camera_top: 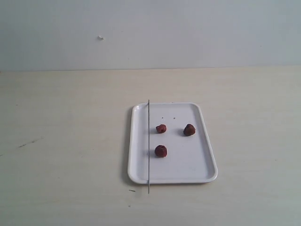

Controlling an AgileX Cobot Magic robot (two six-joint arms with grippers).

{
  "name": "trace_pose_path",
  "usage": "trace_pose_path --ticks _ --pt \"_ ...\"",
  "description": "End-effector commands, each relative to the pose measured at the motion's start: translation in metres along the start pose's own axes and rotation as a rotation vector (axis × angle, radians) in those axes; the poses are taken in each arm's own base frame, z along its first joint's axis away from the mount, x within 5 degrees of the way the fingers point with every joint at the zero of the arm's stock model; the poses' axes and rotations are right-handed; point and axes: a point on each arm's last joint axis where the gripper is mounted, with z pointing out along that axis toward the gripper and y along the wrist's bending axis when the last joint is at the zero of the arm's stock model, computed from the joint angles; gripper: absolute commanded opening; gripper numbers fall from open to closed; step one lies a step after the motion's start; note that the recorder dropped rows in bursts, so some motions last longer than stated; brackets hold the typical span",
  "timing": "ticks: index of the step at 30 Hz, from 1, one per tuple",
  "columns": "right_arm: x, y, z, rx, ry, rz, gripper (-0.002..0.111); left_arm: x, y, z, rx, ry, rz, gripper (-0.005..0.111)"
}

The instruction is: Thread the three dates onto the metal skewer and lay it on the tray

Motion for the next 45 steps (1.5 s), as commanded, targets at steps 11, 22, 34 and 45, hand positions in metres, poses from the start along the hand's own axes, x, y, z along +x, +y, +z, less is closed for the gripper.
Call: trace_pose_path --ticks 11,22,34,45 --pt "0.001 0.0 0.0 0.005 -0.001 0.002 0.0 0.149 0.03 0.141 -0.297 1.27 0.234 0.0" --pt "0.001 0.0 0.0 0.005 -0.001 0.002 0.0 0.325 -0.008 0.128 -0.024 1.978 0.37 0.005" --pt "0.001 0.0 0.0 0.005 -0.001 0.002 0.0 0.414 -0.034 0.095 -0.173 2.216 0.336 0.039" --pt "0.001 0.0 0.0 0.005 -0.001 0.002 0.0 0.437 -0.026 0.093 -0.253 2.139 0.276 0.039"
